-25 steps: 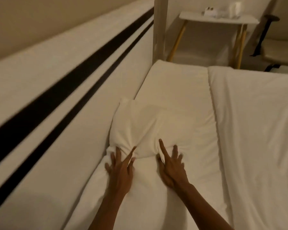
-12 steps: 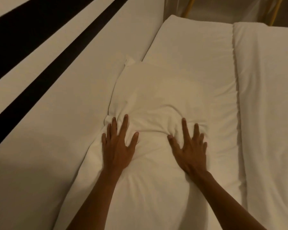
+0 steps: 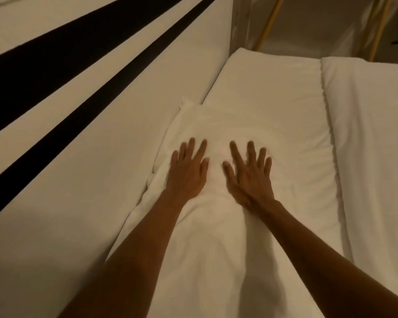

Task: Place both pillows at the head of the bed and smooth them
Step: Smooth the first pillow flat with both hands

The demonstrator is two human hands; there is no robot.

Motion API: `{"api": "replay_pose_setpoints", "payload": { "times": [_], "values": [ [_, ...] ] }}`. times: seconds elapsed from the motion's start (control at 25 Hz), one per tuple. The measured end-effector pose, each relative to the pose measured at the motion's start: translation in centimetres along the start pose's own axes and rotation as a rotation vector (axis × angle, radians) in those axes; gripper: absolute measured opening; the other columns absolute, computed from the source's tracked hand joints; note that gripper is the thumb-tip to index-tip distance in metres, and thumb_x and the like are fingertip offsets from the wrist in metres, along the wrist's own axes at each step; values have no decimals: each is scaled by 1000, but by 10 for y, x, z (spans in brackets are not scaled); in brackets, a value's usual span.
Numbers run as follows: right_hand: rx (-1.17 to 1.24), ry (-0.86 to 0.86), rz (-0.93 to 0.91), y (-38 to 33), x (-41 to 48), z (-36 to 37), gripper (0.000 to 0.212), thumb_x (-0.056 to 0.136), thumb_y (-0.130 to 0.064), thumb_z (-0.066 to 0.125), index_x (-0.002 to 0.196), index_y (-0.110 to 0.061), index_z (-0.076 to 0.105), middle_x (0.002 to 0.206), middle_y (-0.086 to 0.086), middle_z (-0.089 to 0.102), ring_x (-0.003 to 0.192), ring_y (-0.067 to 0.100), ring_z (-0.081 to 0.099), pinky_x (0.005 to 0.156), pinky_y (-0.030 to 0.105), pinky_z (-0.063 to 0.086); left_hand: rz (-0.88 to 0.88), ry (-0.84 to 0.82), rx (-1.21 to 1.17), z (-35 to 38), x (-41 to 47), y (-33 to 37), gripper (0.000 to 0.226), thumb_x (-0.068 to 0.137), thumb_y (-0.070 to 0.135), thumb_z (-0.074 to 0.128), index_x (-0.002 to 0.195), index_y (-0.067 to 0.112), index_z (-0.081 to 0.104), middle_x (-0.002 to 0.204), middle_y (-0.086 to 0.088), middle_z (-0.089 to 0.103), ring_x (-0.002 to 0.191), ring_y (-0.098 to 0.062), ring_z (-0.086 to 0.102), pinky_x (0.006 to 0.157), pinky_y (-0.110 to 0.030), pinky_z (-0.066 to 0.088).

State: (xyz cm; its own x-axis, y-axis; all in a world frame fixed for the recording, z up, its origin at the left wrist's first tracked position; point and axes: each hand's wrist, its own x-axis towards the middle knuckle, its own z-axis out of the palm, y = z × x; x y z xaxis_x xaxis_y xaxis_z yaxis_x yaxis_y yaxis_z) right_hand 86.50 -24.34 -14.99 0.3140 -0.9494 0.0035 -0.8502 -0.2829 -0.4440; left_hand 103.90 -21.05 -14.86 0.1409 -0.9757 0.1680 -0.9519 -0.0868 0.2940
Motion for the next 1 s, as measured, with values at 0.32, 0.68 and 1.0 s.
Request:
{"api": "replay_pose_setpoints", "payload": {
  "times": [0.32,0.68,1.0],
  "values": [
    [111,-30,185,36,-3,-17,67,102,-59,11,161,-31,2,169,10,-1,155,30,-7,124,52,-6,-14,49,7,-19,21,-23,55,104,43,20,156,24,26,161,-15,28,149,-35,26,120,-48,26],
    [75,10,195,69,-22,20,76,99,-66,19,161,-29,-2,170,3,-7,156,23,-6,126,46,-2,-25,5,-15,20,-18,-43,53,106,35,21,158,26,20,164,-9,23,150,-30,23,120,-48,21],
    [171,81,104,-4,-64,4,85,101,-62,26,160,-10,-6,168,11,-9,155,25,-11,124,37,-9,39,29,-135,-21,-73,3,58,104,39,28,158,22,17,165,-5,18,153,-20,15,124,-41,18]
  ]
}}
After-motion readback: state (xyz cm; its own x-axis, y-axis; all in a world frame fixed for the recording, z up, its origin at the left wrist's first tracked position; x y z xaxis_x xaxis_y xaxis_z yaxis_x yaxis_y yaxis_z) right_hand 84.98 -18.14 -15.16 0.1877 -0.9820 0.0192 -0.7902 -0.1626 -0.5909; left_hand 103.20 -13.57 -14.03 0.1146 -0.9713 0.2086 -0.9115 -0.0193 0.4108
